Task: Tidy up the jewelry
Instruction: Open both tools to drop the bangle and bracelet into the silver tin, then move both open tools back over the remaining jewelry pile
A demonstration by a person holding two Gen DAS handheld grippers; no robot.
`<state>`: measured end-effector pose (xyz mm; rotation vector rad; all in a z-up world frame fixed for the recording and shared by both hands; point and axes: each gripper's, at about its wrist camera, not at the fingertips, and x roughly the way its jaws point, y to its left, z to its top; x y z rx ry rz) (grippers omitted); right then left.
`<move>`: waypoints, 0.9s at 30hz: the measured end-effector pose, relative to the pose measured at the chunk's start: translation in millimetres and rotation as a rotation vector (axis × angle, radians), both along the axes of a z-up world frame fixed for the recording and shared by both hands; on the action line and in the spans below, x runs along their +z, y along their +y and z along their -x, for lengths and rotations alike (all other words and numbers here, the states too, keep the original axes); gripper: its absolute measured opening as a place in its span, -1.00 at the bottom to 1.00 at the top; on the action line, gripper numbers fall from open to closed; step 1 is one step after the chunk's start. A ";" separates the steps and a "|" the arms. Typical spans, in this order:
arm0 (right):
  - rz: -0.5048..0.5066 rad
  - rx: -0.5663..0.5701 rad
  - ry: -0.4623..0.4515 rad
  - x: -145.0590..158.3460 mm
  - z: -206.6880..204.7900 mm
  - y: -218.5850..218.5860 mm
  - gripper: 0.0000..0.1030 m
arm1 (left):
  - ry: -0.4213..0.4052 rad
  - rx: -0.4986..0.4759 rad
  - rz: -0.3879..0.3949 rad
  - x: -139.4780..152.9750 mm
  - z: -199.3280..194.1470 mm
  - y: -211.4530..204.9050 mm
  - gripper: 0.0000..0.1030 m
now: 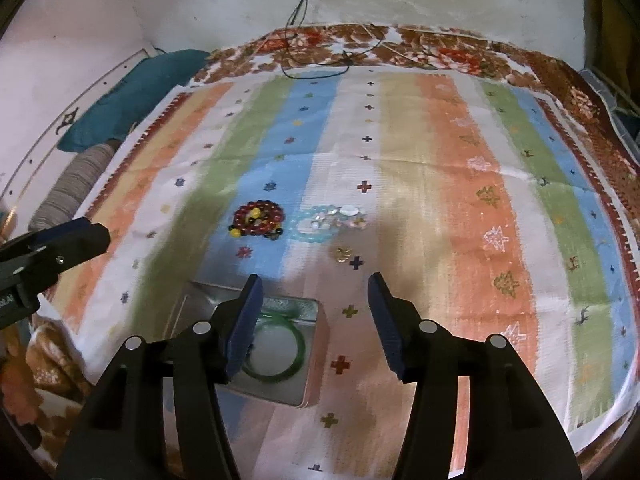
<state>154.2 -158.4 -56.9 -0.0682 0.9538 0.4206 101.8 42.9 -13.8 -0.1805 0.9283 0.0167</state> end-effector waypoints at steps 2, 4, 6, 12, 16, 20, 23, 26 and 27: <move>0.008 -0.008 0.004 -1.5 -5.3 0.9 0.17 | 0.011 0.007 -0.002 -1.8 -5.2 1.3 0.22; 0.009 -0.015 0.004 -2.1 -10.1 1.4 0.22 | 0.025 0.016 -0.011 -5.0 -10.9 2.0 0.30; 0.009 -0.015 0.005 -2.2 -13.7 2.1 0.29 | 0.039 0.020 -0.022 -8.3 -16.8 1.6 0.39; 0.001 -0.032 0.034 -6.8 -32.1 2.6 0.58 | 0.062 0.049 0.008 -13.2 -30.3 12.2 0.48; 0.010 -0.027 0.026 -6.7 -38.5 7.3 0.65 | 0.060 0.064 -0.010 -14.4 -37.7 15.7 0.52; 0.056 -0.028 0.006 -9.5 -49.2 14.7 0.65 | 0.087 0.076 -0.008 -21.9 -49.6 18.0 0.52; 0.064 -0.028 0.023 -13.6 -55.9 16.2 0.65 | 0.102 0.081 0.005 -26.9 -57.3 20.1 0.52; 0.074 -0.029 0.033 -17.2 -61.9 17.4 0.65 | 0.110 0.081 0.011 -30.4 -64.7 20.9 0.52; 0.076 -0.030 0.036 -17.9 -63.2 17.5 0.65 | 0.111 0.079 0.010 -31.7 -66.7 19.9 0.52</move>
